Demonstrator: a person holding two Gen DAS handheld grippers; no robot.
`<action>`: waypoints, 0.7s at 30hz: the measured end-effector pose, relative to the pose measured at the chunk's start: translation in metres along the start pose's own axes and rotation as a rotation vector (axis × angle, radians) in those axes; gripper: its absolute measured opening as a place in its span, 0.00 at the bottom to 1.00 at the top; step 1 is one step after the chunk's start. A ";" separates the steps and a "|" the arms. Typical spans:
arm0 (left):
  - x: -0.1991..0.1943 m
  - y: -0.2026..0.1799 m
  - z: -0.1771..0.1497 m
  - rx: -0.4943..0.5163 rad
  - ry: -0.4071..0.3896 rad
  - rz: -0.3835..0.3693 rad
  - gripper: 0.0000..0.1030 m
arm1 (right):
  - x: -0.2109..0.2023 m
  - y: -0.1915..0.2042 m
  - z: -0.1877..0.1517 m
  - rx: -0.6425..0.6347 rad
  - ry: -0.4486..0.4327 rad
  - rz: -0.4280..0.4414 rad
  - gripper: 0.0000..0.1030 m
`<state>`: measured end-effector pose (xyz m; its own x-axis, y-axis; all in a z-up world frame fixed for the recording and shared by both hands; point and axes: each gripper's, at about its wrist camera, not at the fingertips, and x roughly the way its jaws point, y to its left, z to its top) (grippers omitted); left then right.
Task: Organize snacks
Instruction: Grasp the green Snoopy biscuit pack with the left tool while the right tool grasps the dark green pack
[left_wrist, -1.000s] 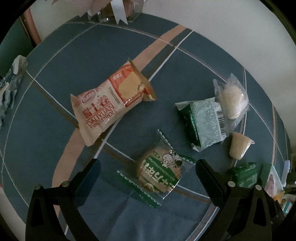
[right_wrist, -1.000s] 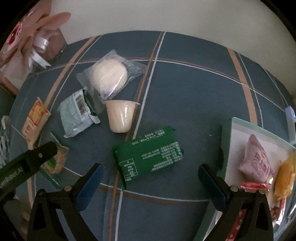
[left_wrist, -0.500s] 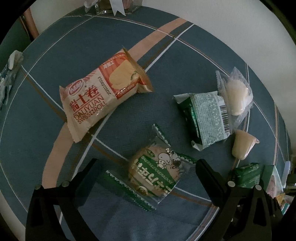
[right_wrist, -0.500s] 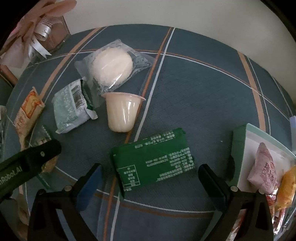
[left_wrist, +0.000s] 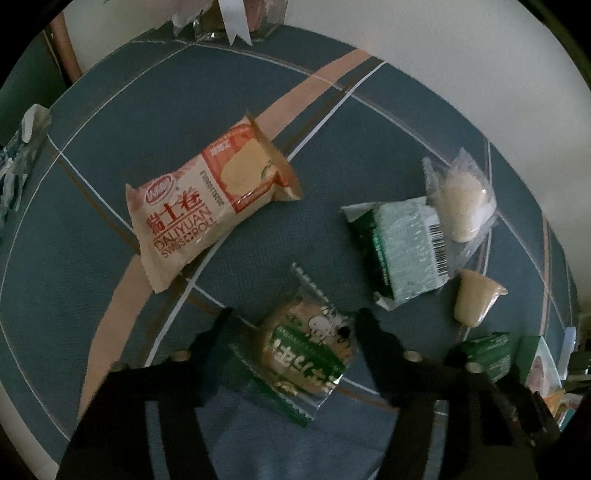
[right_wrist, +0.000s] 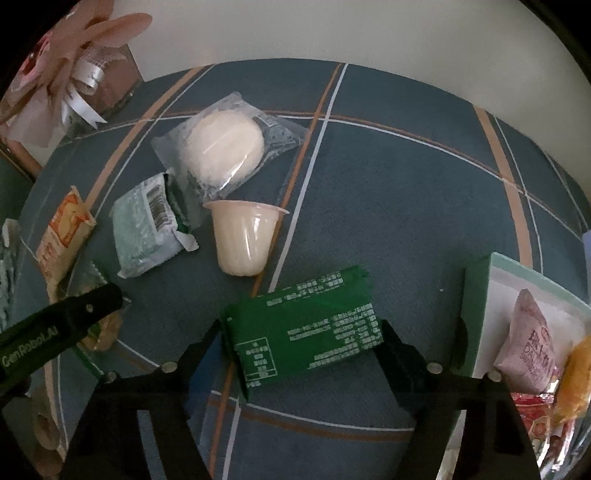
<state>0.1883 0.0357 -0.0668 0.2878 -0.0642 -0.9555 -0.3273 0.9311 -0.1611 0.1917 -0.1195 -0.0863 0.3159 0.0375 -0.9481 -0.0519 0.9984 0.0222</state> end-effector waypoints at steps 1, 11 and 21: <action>-0.001 -0.001 0.000 0.003 0.001 -0.003 0.53 | -0.001 -0.001 0.000 0.006 -0.003 0.007 0.73; -0.004 -0.004 -0.003 0.005 0.000 -0.037 0.50 | -0.013 -0.020 0.005 0.043 -0.024 0.036 0.70; -0.035 -0.002 0.000 0.004 -0.050 -0.100 0.50 | -0.052 -0.029 0.002 0.063 -0.071 0.055 0.70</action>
<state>0.1789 0.0363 -0.0332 0.3632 -0.1386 -0.9213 -0.2911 0.9225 -0.2536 0.1789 -0.1498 -0.0371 0.3803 0.0933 -0.9202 -0.0124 0.9953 0.0959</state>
